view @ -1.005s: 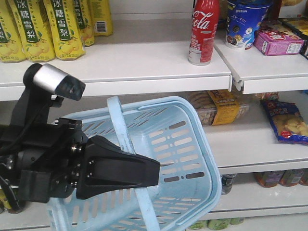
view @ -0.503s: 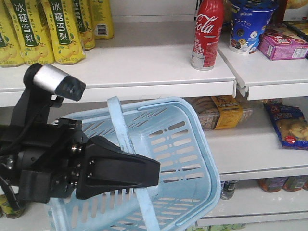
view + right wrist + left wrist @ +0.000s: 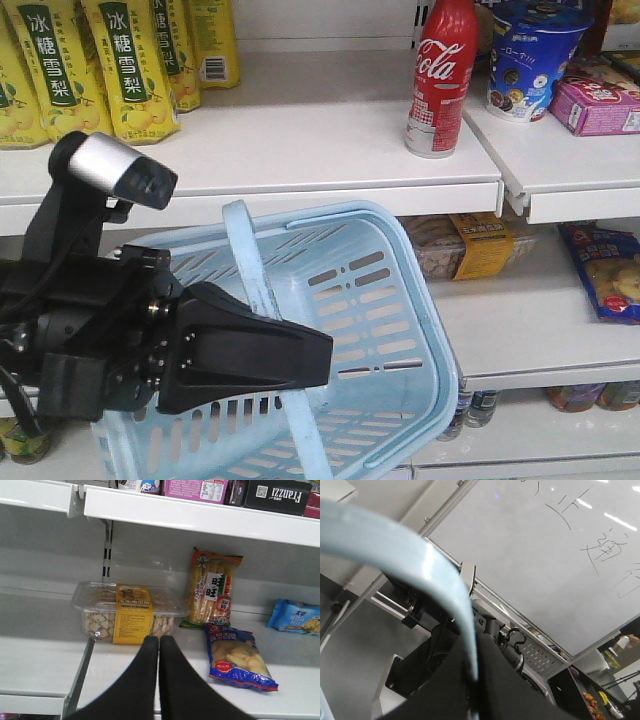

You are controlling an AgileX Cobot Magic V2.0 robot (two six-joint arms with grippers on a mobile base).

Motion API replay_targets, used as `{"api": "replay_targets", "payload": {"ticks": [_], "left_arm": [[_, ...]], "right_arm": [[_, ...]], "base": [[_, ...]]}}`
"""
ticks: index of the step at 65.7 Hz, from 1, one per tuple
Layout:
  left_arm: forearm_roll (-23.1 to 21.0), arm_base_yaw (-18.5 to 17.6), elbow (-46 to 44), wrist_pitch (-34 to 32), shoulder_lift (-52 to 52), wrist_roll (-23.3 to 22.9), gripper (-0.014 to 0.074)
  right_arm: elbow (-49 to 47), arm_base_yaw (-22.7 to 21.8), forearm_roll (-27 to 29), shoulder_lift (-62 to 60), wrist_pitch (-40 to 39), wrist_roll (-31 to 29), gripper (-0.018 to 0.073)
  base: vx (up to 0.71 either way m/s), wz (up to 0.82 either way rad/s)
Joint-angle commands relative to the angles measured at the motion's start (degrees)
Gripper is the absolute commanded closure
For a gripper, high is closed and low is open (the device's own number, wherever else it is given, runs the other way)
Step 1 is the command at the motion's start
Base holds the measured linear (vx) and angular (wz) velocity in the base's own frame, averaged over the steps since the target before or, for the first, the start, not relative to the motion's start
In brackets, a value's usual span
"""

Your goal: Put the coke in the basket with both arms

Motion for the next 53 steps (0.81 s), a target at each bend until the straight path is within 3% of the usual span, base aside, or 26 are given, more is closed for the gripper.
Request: {"api": "replay_targets", "payload": {"ticks": [1, 53], "left_arm": [[-5.32, -0.21, -1.6, -5.42, -1.49, 0.22, 0.0603], [-5.32, -0.21, -1.6, -5.42, -1.49, 0.22, 0.0603]], "right_arm": [[0.38, -0.32, -0.62, -0.69, -4.0, -0.25, 0.0564], [0.38, -0.32, -0.62, -0.69, -4.0, -0.25, 0.0564]], "base": [[0.04, 0.02], [0.03, 0.02]]}}
